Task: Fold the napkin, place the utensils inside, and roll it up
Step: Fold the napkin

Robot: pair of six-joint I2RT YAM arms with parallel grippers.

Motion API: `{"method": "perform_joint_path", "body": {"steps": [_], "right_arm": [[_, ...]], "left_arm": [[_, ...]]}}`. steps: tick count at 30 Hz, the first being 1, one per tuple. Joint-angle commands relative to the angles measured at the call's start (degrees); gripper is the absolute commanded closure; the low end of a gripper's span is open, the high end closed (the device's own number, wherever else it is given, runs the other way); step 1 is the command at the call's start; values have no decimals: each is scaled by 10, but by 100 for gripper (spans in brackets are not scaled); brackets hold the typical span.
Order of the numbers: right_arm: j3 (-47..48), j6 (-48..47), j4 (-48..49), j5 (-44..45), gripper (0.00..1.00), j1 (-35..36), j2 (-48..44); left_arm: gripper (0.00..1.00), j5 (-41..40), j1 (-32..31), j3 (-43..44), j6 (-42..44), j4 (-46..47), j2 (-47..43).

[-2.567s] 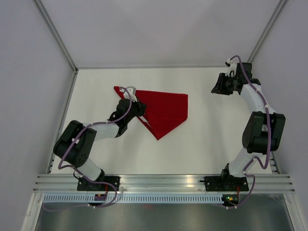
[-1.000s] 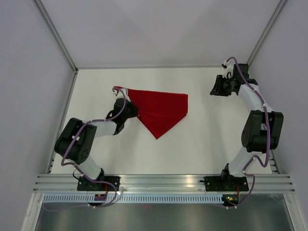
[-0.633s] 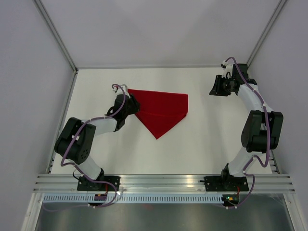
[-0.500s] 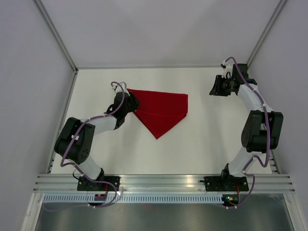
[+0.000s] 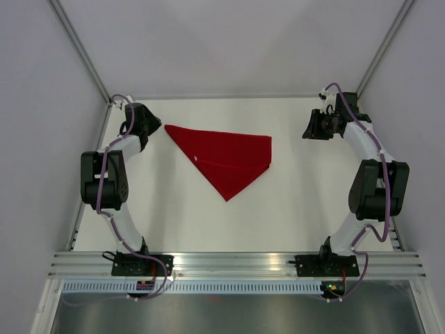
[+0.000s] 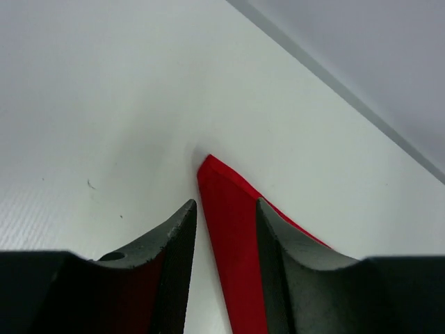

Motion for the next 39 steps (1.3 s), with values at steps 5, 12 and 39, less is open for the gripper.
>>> {"method": "perform_joint_path", "body": {"steps": [5,12,39], "right_arm": [[31,3,-6,-4,63,3,3],[37,5,-4,-6,63,3,15],[33,4,0,-14,63,2,20]], "left_arm": [[52,124,25,89,-18,-33,115],[49,148,27,89,-60,10,148],[70,98,24,153,-109,-74,198]]}}
